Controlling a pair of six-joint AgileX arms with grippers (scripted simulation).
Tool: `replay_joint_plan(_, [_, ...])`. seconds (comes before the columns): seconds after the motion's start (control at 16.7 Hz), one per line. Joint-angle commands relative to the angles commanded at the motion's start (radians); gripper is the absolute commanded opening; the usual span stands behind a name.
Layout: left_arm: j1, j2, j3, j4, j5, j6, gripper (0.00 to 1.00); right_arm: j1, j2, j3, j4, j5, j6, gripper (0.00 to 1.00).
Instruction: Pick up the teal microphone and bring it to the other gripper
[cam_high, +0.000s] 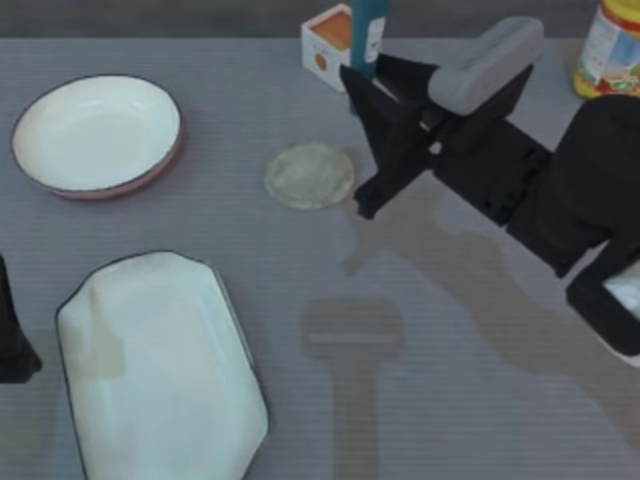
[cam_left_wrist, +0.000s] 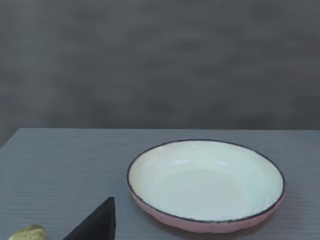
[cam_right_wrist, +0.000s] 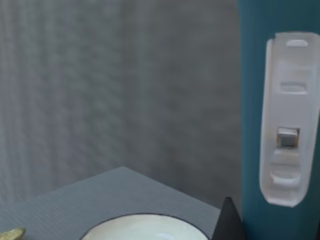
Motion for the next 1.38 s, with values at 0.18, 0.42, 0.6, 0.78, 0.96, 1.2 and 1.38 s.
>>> replay_joint_plan(0.18, [0.000, 0.000, 0.000, 0.000, 0.000, 0.000, 1.00, 0.003, -0.004, -0.003, 0.002, 0.003, -0.001, 0.00])
replay_joint_plan(0.42, [0.000, 0.000, 0.000, 0.000, 0.000, 0.000, 1.00, 0.004, -0.005, -0.003, 0.002, 0.004, -0.002, 0.00])
replay_joint_plan(0.6, [-0.011, 0.034, 0.029, 0.017, 0.031, 0.005, 1.00, 0.004, -0.005, -0.003, 0.002, 0.004, -0.002, 0.00])
replay_joint_plan(0.78, [-0.046, 0.163, 0.122, 0.072, 0.128, 0.020, 1.00, 0.004, -0.005, -0.003, 0.002, 0.004, -0.002, 0.00])
replay_joint_plan(0.96, [-0.093, 0.381, 0.252, 0.147, 0.265, 0.040, 1.00, 0.004, -0.005, -0.003, 0.002, 0.004, -0.002, 0.00])
replay_joint_plan(1.2, [-0.164, 0.736, 0.438, 0.251, 0.470, 0.066, 1.00, 0.004, -0.005, -0.003, 0.002, 0.004, -0.002, 0.00])
replay_joint_plan(1.38, [-0.214, 0.968, 0.569, 0.325, 0.612, 0.082, 1.00, 0.004, -0.005, -0.003, 0.002, 0.004, -0.002, 0.00])
